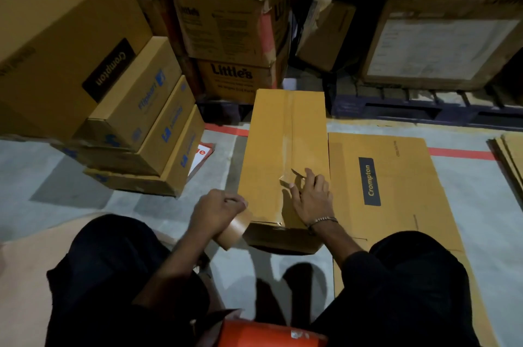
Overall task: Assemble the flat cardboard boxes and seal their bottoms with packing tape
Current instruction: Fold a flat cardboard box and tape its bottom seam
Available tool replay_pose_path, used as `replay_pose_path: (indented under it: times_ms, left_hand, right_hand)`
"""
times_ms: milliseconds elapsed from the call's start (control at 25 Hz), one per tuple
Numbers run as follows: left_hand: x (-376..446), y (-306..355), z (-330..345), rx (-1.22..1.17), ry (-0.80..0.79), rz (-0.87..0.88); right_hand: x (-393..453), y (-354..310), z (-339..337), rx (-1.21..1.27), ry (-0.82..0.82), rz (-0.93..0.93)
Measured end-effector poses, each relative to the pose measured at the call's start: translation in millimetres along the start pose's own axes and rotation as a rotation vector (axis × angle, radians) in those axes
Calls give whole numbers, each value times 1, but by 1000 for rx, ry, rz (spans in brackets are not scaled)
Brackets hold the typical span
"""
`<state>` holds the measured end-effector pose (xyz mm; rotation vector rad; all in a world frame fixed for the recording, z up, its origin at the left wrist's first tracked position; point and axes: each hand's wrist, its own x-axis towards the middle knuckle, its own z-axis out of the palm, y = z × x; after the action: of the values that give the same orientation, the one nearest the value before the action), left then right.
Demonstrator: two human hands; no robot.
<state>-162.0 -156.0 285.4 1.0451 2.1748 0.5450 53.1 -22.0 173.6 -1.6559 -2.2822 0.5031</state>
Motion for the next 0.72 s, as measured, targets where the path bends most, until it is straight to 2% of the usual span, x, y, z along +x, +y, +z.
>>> replay_pose_path:
  times_ms: [80, 200, 320, 400, 480, 520, 640, 720]
  left_hand:
    - [12, 8, -35, 73, -102, 40]
    - [12, 10, -78, -123, -216, -6]
    - [15, 3, -86, -212, -277, -43]
    - [17, 0, -80, -214, -307, -58]
    - [20, -1, -73, -158, -323, -36]
    - [20, 1, -69, -121, -346, -5]
    - [23, 6, -57, 3, -516, 97]
    - [26, 9, -45, 89, -672, 145]
  right_hand:
    - [4, -6, 17, -124, -114, -39]
    - [1, -7, 33, -280, -278, -7]
    - [3, -7, 21, -281, -247, -45]
    - [1, -14, 3, -204, -163, 12]
    - [-8, -22, -14, -17, -107, 148]
    - [-14, -29, -26, 136, -135, 201]
    - [-38, -50, -55, 793, -398, 440]
    - [-58, -61, -57, 970, -534, 511]
